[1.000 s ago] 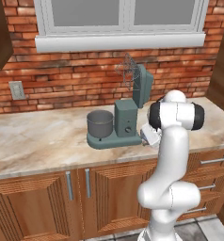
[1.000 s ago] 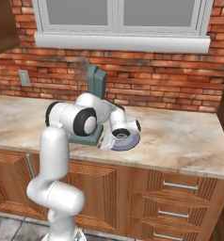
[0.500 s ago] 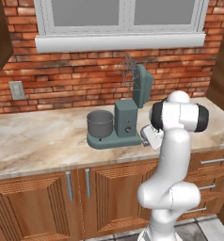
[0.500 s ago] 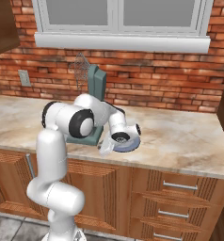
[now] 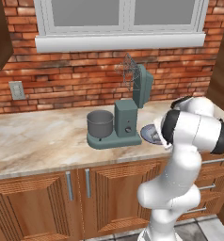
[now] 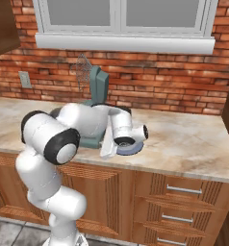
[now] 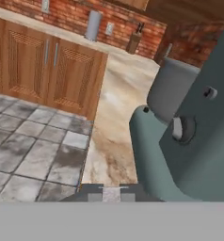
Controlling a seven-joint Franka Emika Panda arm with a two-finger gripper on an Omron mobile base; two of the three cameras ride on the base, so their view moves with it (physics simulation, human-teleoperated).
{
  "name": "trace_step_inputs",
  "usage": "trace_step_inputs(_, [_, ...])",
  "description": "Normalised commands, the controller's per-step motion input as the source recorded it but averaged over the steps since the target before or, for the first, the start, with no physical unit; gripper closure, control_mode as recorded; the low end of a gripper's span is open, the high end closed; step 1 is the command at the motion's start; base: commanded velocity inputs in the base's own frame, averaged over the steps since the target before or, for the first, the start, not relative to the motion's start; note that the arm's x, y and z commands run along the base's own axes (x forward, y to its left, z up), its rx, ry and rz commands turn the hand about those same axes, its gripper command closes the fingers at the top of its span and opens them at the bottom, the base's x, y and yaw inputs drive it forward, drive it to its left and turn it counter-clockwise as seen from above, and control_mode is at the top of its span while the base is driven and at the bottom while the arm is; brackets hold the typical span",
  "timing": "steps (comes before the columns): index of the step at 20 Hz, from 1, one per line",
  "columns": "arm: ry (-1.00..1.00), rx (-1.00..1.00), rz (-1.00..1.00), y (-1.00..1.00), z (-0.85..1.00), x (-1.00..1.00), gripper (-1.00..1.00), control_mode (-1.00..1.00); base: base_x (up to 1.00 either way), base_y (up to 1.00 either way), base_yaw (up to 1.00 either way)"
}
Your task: Add butter and sugar cubes to the stand mixer bowl and then turn on the stand mixer to begin making frosting.
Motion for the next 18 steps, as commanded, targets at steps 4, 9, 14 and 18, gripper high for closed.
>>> trace_step_inputs(4, [-0.25,-0.02,0.0,0.1,1.0,-0.87,1.0,-1.0,0.0,0.0,0.0])
trace_step_inputs(9, [-0.27,-0.13,0.01,0.56,0.91,-0.77,1.0,-1.0,0.0,0.0,0.0])
trace_step_inputs(14, [-0.32,-0.25,0.03,0.74,0.65,-0.46,1.0,-1.0,0.0,0.0,0.0])
trace_step_inputs(18, [-0.34,-0.31,0.01,0.83,0.58,-0.3,1.0,-1.0,0.0,0.0,0.0])
